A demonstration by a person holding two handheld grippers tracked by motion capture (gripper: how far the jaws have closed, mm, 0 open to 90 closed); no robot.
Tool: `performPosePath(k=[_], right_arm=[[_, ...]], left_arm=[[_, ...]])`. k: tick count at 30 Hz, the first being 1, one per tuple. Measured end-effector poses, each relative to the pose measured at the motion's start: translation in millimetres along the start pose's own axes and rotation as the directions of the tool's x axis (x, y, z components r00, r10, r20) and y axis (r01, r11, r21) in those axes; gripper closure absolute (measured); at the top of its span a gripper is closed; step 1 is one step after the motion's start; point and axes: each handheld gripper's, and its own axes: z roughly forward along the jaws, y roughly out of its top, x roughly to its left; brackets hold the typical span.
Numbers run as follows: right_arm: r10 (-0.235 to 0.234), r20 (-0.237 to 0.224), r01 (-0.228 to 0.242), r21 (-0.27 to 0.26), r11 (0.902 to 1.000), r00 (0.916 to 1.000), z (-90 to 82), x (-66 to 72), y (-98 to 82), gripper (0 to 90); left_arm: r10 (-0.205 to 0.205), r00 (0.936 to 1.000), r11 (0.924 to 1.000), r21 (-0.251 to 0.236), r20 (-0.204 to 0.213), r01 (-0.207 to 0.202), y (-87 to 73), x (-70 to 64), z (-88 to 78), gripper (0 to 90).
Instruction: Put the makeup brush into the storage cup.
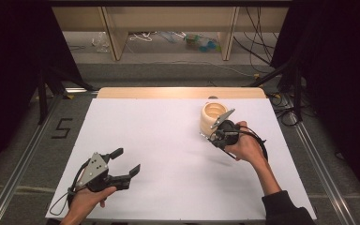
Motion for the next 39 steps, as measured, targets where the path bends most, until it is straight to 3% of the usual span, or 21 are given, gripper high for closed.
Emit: performPosePath(k=[4,5,9,12,15,16,17,18,20,21,24,27,28,29,31,39], right_arm=[[0.006,0.002,-0.005,-0.043,0.999,1.0,-3.2,-0.9,0.9,85.3],[0.002,-0.005,-0.003,-0.078,0.9969,1.0,-4.4,-2.2,1.3,85.3],[0.006,0.013,-0.004,-0.108,0.9941,0.9999,-6.8,-1.7,2.2,85.2],[0.007,0.018,-0.004,-0.166,0.986,0.9998,-9.4,-2.1,3.5,85.3],[0.003,0.036,0.004,-0.175,0.9845,0.9993,-12.0,-2.9,4.0,85.3],[0.024,0.054,-0.011,-0.219,0.9756,0.9982,-14.2,-2.7,4.8,85.3],[0.024,0.054,-0.011,-0.219,0.9756,0.9982,-14.2,-2.7,4.8,85.3],[0.016,0.062,0.002,-0.267,0.9638,0.9979,-17.5,-5.1,4.8,85.3],[0.022,0.056,-0.004,-0.301,0.9536,0.9982,-21.6,-6.6,5.4,85.3],[0.022,0.056,-0.004,-0.301,0.9536,0.9982,-21.6,-6.6,5.4,85.3],[0.067,0.045,-0.047,-0.353,0.9343,0.9967,-27.1,-7.7,5.3,85.3],[0.063,0.041,-0.043,-0.375,0.926,0.9972,-28.5,-9.4,5.0,85.3],[0.084,0.042,-0.062,-0.382,0.9219,0.9956,-30.3,-9.5,4.5,85.3],[0.08,0.055,-0.052,-0.398,0.9161,0.9952,-31.6,-11.1,4.2,85.3],[0.103,0.049,-0.075,-0.401,0.9132,0.9935,-32.7,-10.5,3.9,85.3],[0.14,0.057,-0.097,-0.467,0.8788,0.9885,-39.3,-15.2,0.9,85.3]], left_arm=[[0.0,1.0,1.0,0.0,0.0,0.0,0.0,0.2,-0.1,16.8],[0.0,1.0,1.0,0.0,0.0,0.0,0.0,0.3,-0.1,16.8],[0.0,1.0,1.0,0.0,0.0,0.0,0.0,0.1,-0.1,16.8],[-0.001,1.0,1.0,-0.001,0.0,0.001,0.1,0.0,-0.1,16.8],[-0.001,1.0,1.0,-0.001,0.0,0.001,0.1,0.2,-0.2,16.8],[-0.001,1.0,1.0,-0.001,0.0,0.001,0.2,0.2,-0.2,16.8],[-0.002,1.0,1.0,-0.002,0.0,0.002,0.2,0.2,-0.2,16.8],[0.001,1.0,1.0,-0.003,-0.001,-0.001,0.2,0.2,-0.3,16.8],[-0.001,1.0,1.0,-0.002,-0.001,0.001,0.2,0.2,-0.2,16.8],[-0.001,1.0,1.0,-0.002,-0.001,0.001,0.2,0.2,-0.2,16.8],[-0.001,1.0,1.0,-0.003,-0.001,0.001,0.2,0.1,-0.2,16.8],[0.0,1.0,1.0,-0.001,-0.001,0.0,0.2,0.2,-0.2,16.8],[0.0,1.0,1.0,-0.001,-0.001,0.0,0.2,0.2,-0.2,16.8],[0.0,1.0,1.0,-0.002,-0.001,0.0,0.2,0.2,-0.2,16.8],[0.0,1.0,1.0,-0.001,-0.001,0.0,0.2,0.3,-0.2,16.8],[0.001,1.0,1.0,0.0,-0.001,-0.001,0.1,0.3,-0.1,16.8]])
